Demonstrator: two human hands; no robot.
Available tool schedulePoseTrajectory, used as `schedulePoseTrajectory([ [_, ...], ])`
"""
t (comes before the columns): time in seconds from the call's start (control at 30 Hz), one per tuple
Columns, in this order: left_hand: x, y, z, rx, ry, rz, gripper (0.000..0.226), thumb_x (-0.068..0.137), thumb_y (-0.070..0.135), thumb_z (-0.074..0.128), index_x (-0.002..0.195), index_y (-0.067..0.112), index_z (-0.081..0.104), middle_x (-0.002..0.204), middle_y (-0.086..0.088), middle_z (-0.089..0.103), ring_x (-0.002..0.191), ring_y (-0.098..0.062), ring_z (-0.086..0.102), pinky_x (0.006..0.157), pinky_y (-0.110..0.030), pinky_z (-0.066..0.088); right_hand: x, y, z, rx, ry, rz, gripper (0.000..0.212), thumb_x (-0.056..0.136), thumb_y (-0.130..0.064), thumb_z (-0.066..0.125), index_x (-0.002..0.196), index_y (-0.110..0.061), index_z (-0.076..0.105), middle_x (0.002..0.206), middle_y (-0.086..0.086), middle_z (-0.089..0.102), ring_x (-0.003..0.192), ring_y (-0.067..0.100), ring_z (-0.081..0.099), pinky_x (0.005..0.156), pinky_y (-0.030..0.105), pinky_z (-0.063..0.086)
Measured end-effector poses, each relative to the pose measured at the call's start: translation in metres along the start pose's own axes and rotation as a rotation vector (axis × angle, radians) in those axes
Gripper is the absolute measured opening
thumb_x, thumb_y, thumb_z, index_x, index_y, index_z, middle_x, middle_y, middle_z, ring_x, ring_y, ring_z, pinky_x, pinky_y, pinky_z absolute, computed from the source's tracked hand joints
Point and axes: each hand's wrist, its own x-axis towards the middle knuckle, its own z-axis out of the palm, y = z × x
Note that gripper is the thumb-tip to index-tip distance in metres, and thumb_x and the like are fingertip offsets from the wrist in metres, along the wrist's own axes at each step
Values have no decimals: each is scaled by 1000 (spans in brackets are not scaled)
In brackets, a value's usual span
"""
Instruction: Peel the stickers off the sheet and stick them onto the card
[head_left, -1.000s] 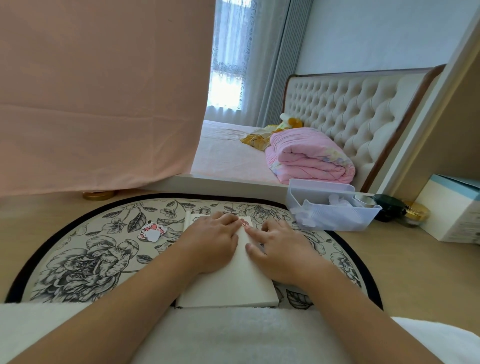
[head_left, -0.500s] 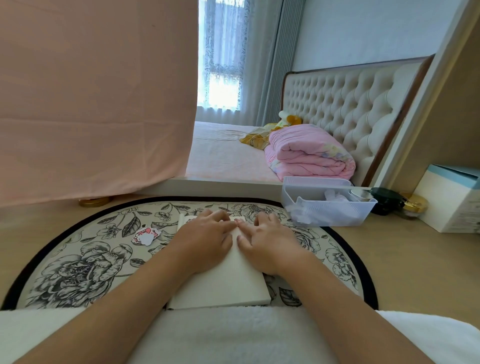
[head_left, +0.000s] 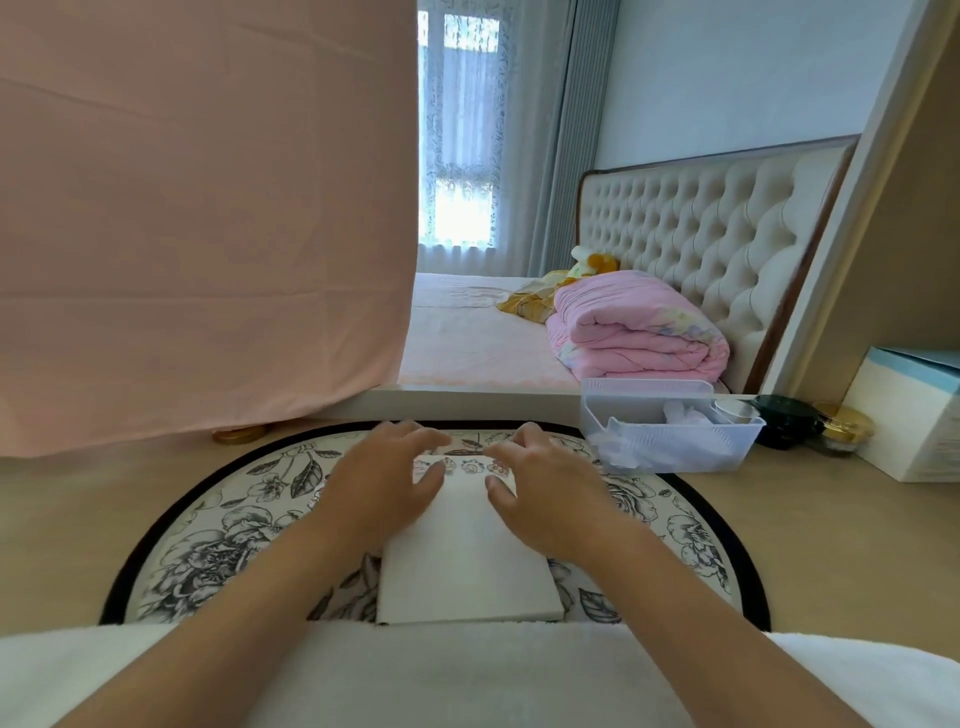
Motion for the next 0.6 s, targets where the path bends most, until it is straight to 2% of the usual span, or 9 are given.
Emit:
schedulePoseTrajectory([
  [0.2, -29, -48, -41, 99, 25, -108, 28, 95, 31, 59, 122, 34, 64, 110, 17, 60, 104, -6, 50, 87, -28, 47, 13, -55, 10, 143, -66, -129, 35, 101, -36, 46, 133, -38, 59, 123, -14, 59, 112, 12, 57, 92, 34, 47],
  [0.3, -46, -72, -47, 114, 8, -146, 31, 95, 32, 58, 126, 31, 63, 117, 15, 60, 110, -8, 51, 92, -28, 45, 26, -79, 22, 167, -100, -163, 34, 101, -34, 47, 131, -36, 61, 122, -11, 61, 114, 15, 57, 90, 33, 47],
  [0.4, -56, -93, -45, 152, -34, -136, 35, 96, 35, 55, 131, 29, 61, 119, 12, 61, 111, -9, 49, 93, -25, 43, 36, -95, 33, 133, -105, -188, 34, 101, -35, 49, 132, -32, 62, 126, -8, 60, 116, 17, 56, 96, 35, 48],
  [0.5, -57, -103, -44, 123, -60, -138, 35, 96, 39, 54, 130, 30, 61, 112, 12, 60, 104, -8, 47, 92, -28, 44, 47, -105, 41, 70, -84, -206, 34, 102, -40, 50, 133, -31, 62, 129, -8, 59, 117, 18, 57, 95, 36, 48],
  [0.6, -56, -106, -42, 133, -63, -126, 34, 96, 41, 54, 127, 31, 62, 113, 11, 59, 107, -11, 46, 93, -31, 44, 59, -114, 47, -49, -92, -213, 39, 100, -50, 49, 133, -32, 61, 130, -6, 58, 118, 20, 58, 93, 38, 49],
])
